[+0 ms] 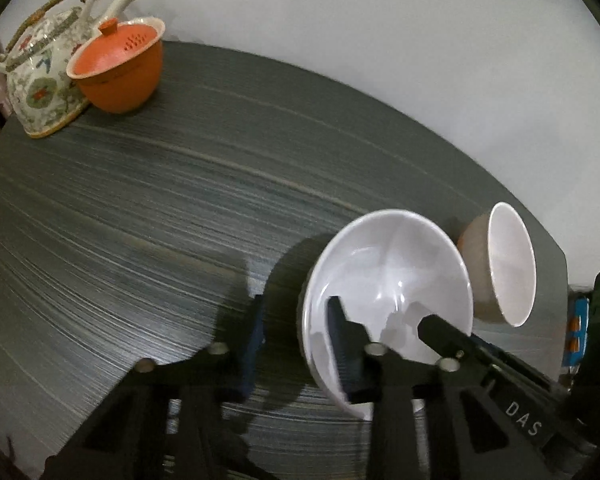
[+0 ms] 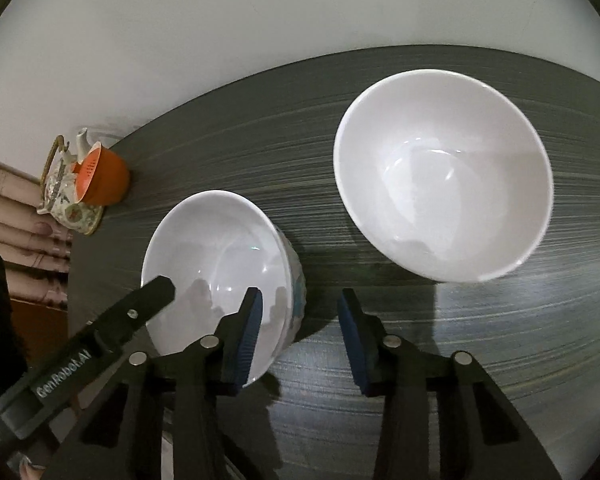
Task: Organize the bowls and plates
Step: 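Lift the white bowl and carry it over the pink-rimmed bowl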
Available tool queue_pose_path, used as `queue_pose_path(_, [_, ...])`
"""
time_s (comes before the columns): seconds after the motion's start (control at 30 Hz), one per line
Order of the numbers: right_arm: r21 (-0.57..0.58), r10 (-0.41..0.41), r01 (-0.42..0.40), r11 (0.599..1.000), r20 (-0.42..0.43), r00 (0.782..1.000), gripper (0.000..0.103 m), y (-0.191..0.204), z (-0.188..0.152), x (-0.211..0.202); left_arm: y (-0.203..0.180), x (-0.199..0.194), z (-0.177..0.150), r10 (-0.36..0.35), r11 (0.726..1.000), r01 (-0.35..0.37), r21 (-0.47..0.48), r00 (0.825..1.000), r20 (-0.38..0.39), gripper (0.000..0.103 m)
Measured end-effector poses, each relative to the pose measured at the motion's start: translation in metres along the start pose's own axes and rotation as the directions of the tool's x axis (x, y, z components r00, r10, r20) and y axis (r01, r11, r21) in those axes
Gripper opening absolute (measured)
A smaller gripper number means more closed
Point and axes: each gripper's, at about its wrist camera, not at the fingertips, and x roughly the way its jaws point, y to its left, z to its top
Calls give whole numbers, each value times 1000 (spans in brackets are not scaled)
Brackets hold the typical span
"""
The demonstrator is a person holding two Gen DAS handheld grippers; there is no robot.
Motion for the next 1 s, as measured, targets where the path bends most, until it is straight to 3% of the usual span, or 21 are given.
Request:
queue_pose_path(0.17, [-10,12,-12,1000,-13,1000,20,5,1,7,-2,5,-5,-9,1000,9,15,1000,-8,11])
queue_pose_path(0.23, [-10,10,-11,1000,-12,1000,16,6,0,9,-3,2,-8,2,1000,-2,22,1000,-7,11])
queue_pose_path(0.6, [-16,13,-13,1000,-2,1000,15,9,-7,0,-11,-26,-27,5,999,-6,37,1000,18,11])
queue_pose_path(1.0, [-33,41,-39,999,40,998,15,15,-35,-43,-19,-80,-57,4,998,-9,68,997,82,11])
